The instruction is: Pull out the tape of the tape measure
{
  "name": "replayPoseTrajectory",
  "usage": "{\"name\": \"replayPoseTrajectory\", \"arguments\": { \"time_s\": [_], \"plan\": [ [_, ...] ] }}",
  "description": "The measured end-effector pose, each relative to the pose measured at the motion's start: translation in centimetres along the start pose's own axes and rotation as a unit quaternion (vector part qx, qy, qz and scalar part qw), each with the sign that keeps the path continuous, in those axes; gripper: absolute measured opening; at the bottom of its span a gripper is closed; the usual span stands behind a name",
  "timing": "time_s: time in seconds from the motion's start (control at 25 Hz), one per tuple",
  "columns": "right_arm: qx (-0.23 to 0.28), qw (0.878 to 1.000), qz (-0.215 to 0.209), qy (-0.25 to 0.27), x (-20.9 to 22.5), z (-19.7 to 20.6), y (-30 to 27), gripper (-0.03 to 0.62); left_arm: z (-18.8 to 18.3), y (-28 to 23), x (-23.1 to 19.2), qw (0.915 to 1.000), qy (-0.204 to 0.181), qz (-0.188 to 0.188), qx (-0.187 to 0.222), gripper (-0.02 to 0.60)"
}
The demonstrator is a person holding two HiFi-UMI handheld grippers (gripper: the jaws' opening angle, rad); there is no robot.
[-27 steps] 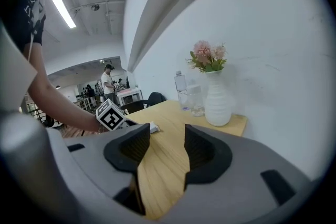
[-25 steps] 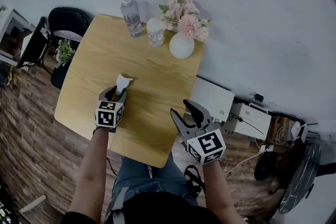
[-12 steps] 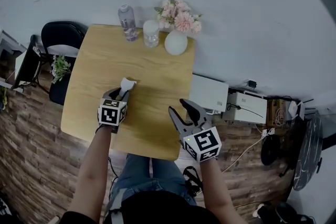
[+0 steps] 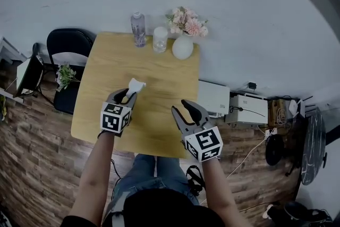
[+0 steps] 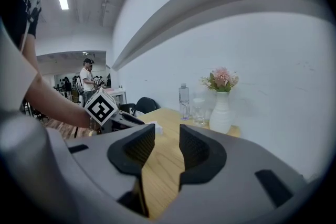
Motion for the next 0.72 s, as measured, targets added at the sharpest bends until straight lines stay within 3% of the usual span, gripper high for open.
{"name": "replayPoseTrajectory", "arguments": {
  "time_s": [0.32,0.72],
  "plan": [
    [0.029,0.999,0.015,0.018,-3.6,-2.7,-0.4,0.144,-3.0,5.3,-0.5,0.9965,-0.035,0.037,0.066,0.138],
    [0.056,0.998,0.005,0.039,-6.2,-5.3,-1.2,0.14,-6.1,9.7,-0.3,0.987,-0.097,0.073,0.106,0.138]
  ]
}}
Point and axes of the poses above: the fingertips, and each gripper's own axes: y backward along the fingers, x to its right, z out of its underside, the point moved 4 cm from there along y, backward along the fingers, and after that the axes turned 2 degrees about -z, right-handed, at the moved point
